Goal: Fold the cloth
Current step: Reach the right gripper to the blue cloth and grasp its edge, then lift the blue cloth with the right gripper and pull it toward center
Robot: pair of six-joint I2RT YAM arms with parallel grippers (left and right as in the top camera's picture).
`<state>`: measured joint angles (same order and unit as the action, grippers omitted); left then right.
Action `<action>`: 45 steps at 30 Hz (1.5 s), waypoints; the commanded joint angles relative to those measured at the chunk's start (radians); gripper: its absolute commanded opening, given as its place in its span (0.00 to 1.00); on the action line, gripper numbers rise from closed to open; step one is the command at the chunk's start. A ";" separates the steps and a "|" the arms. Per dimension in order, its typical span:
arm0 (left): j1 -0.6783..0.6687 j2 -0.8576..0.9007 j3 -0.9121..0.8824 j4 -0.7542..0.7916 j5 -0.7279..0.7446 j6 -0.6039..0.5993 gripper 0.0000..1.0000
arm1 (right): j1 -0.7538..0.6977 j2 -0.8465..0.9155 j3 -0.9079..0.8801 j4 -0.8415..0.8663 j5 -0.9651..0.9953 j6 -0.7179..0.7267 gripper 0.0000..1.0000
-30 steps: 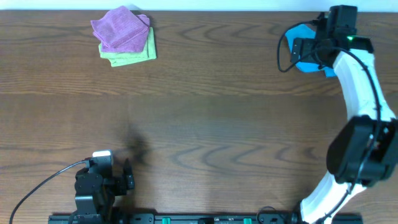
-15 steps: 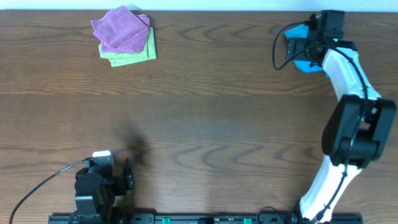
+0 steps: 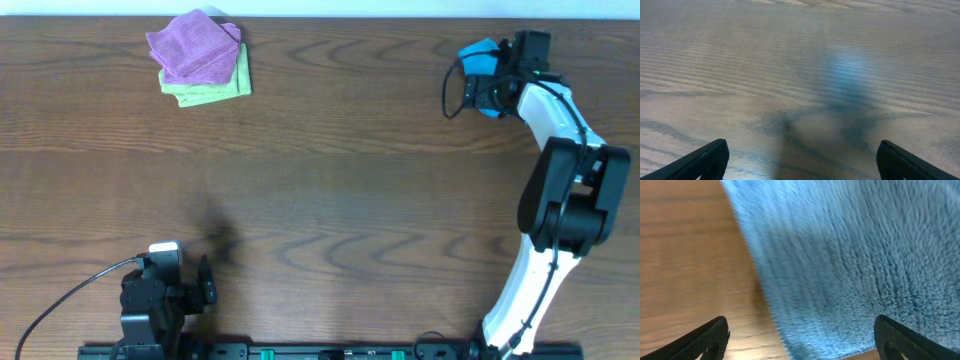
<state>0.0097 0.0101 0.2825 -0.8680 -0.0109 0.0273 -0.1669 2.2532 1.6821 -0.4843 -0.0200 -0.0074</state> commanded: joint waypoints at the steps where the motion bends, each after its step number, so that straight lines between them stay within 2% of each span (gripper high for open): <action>1: -0.005 -0.006 -0.038 -0.035 -0.015 0.014 0.95 | -0.013 0.039 0.013 0.000 0.013 0.014 0.93; 8: -0.005 -0.006 -0.038 -0.035 -0.015 0.014 0.95 | -0.018 0.053 0.013 0.029 0.013 0.014 0.88; 12: -0.005 -0.006 -0.038 -0.035 -0.015 0.014 0.95 | -0.023 0.068 0.013 0.028 0.013 0.015 0.79; 15: -0.005 -0.006 -0.038 -0.035 -0.015 0.014 0.95 | -0.024 0.078 0.012 0.027 0.012 0.014 0.63; 16: -0.005 -0.006 -0.038 -0.035 -0.015 0.014 0.95 | -0.023 0.078 0.013 0.027 0.012 0.014 0.53; 20: -0.005 -0.006 -0.038 -0.035 -0.015 0.014 0.95 | -0.021 0.069 0.016 0.024 0.009 0.014 0.05; 21: -0.005 -0.006 -0.038 -0.035 -0.015 0.014 0.95 | -0.021 0.063 0.016 0.021 0.005 0.013 0.01; 28: -0.005 -0.006 -0.038 -0.035 -0.015 0.014 0.95 | -0.006 -0.070 0.016 -0.042 -0.014 0.000 0.01; 34: -0.005 -0.006 -0.038 -0.035 -0.015 0.014 0.96 | 0.043 -0.256 0.016 -0.185 -0.018 -0.035 0.01; 41: -0.005 -0.006 -0.038 -0.035 -0.015 0.014 0.95 | 0.140 -0.408 0.016 -0.353 -0.061 -0.051 0.01; 45: -0.005 -0.006 -0.038 -0.035 -0.015 0.014 0.95 | 0.246 -0.482 0.016 -0.470 -0.068 -0.058 0.01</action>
<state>0.0097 0.0101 0.2825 -0.8680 -0.0109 0.0273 0.0193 1.8183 1.6890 -0.9230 -0.0666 -0.0422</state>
